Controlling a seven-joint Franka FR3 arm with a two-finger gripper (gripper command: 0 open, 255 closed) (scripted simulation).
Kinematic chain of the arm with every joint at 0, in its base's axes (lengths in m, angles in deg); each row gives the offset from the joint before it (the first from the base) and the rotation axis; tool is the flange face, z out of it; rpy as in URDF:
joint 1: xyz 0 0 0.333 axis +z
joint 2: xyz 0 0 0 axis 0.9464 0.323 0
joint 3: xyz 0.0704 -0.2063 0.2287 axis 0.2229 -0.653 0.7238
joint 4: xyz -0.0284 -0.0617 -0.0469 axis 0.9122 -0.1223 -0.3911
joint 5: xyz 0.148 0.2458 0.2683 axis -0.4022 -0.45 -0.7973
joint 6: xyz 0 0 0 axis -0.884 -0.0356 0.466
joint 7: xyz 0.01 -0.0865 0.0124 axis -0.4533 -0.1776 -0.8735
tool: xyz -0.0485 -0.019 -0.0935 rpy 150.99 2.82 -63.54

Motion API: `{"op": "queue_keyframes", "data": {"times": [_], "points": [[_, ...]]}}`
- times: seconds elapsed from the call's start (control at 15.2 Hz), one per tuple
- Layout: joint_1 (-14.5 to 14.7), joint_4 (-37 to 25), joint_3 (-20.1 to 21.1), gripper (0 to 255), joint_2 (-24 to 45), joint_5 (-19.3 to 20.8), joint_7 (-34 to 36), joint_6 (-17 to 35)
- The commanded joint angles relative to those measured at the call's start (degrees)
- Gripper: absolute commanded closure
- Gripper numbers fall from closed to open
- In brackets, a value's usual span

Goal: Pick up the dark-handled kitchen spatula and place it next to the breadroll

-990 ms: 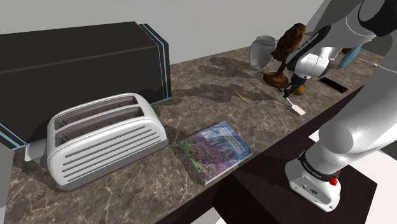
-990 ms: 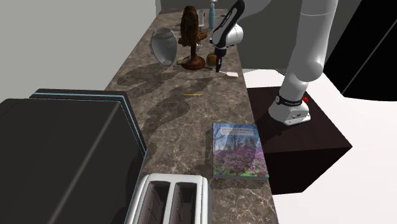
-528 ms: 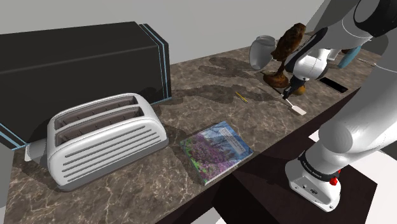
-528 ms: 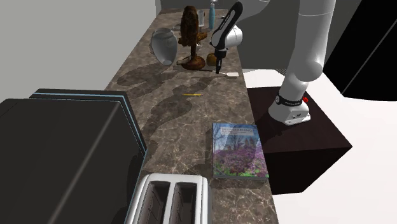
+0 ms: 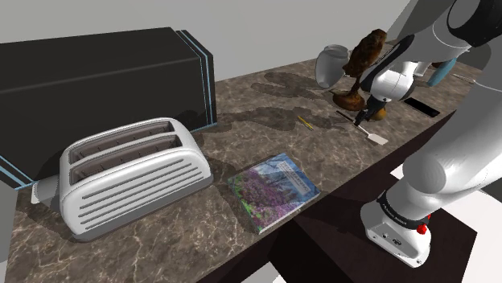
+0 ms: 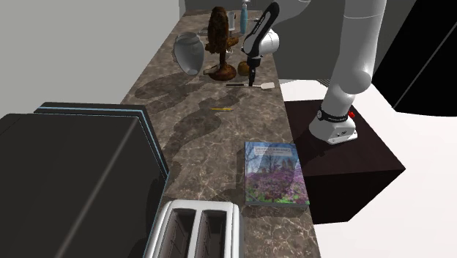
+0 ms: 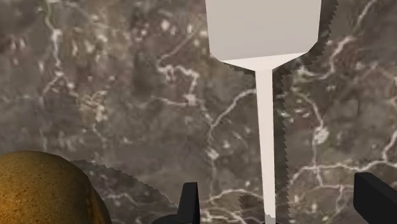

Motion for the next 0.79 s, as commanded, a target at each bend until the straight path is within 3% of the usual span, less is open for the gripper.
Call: {"op": "queue_keyframes", "data": {"times": [0.0, 0.2, 0.73], "points": [[0.8, 0.3, -1.3, 0, -2.1, 2.4, 1.8, -1.6], [2.4, 0.6, -4.1, 0, -8.1, 9.1, 6.5, -6.3], [2.3, 0.6, -3.9, 0, -8.1, 9.1, 6.5, -6.2]]}}
